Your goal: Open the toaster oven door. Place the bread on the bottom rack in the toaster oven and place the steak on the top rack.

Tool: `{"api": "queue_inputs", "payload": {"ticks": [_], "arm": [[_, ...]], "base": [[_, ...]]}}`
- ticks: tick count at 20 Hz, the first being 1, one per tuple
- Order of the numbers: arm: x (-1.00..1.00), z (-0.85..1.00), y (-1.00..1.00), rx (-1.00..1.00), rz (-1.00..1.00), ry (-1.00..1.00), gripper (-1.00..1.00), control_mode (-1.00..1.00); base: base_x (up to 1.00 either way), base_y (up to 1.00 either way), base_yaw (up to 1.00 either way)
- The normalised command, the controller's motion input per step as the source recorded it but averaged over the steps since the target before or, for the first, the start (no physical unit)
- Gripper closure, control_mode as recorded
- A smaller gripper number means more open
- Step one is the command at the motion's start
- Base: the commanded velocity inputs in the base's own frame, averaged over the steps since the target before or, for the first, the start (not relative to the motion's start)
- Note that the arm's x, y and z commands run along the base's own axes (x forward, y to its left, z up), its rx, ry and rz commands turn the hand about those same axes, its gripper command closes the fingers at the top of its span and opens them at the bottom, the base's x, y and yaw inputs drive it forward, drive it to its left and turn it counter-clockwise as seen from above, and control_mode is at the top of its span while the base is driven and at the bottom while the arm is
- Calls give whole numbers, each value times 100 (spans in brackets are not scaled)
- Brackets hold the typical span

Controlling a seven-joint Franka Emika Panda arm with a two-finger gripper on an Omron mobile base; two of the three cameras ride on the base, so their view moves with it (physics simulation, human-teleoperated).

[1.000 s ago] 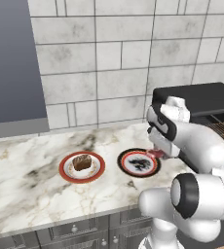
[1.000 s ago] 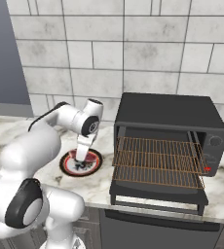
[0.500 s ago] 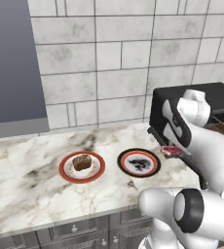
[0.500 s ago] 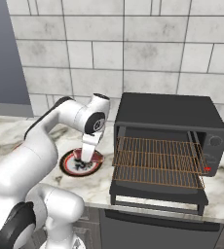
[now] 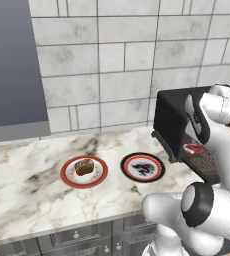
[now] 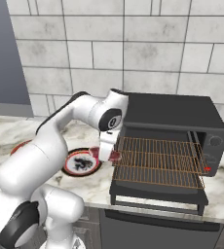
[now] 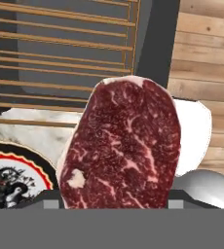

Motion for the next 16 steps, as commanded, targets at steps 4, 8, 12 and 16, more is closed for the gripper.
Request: {"api": "queue_inputs", "payload": {"ticks": [4, 8, 12, 16], "arm": [[4, 14, -61, 0, 0, 0, 100, -100], [17, 8, -58, 0, 0, 0, 100, -100], [31, 0, -50, 0, 0, 2, 100, -100], [29, -1, -44, 1, 0, 0, 100, -100]], "base": [[0, 0, 0], [0, 0, 0], [0, 0, 0], [0, 0, 0]]}}
